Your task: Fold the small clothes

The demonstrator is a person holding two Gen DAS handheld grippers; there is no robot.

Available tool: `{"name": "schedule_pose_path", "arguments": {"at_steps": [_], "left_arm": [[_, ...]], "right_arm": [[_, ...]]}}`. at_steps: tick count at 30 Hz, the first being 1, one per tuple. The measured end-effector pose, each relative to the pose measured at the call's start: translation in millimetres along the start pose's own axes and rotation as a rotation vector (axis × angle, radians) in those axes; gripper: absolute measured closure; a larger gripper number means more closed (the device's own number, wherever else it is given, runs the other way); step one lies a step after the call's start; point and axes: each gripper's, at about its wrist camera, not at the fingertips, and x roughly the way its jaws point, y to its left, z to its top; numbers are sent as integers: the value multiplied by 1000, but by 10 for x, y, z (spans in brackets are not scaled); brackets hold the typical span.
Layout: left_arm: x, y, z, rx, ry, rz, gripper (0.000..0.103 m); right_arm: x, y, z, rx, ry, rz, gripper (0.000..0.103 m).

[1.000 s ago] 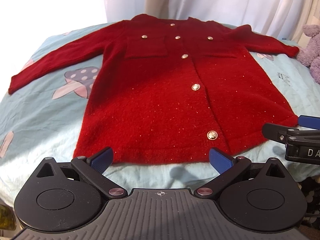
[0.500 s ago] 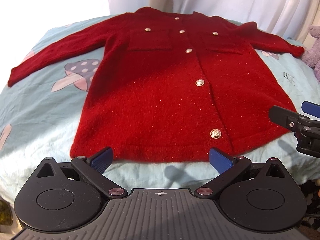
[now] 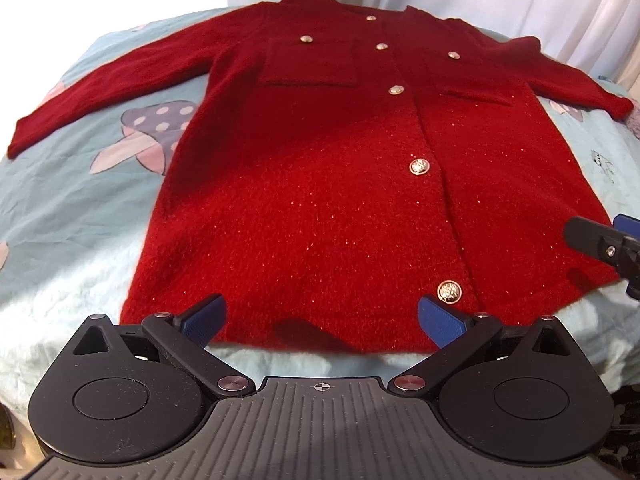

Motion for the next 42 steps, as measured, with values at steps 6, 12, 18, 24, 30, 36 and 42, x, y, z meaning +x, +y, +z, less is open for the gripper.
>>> {"name": "schedule_pose_path", "arguments": {"at_steps": [6, 12, 18, 24, 30, 36, 42], "left_arm": [[-18, 45, 343, -31, -30, 24, 0], [-57, 121, 864, -72, -128, 82, 0], [117, 218, 1255, -159, -145, 124, 0], [257, 252, 1353, -222, -142, 121, 0], [363, 265, 1429, -264, -126, 135, 0], [446, 264, 1515, -271, -123, 119, 0], [534, 165, 1714, -253, -121, 54, 0]], "right_arm": [[86, -623, 471, 83, -135, -16, 4], [282, -2104, 1227, 290, -353, -237, 5], [776, -3694, 1574, 684, -372, -346, 49], [1212, -4465, 1635, 870, -365, -429, 53], [1533, -4672, 1695, 907, -339, -455, 59], [1553, -4539, 1766, 859, -394, -445, 94], [1307, -3708, 2274, 558, -528, -424, 94]]}}
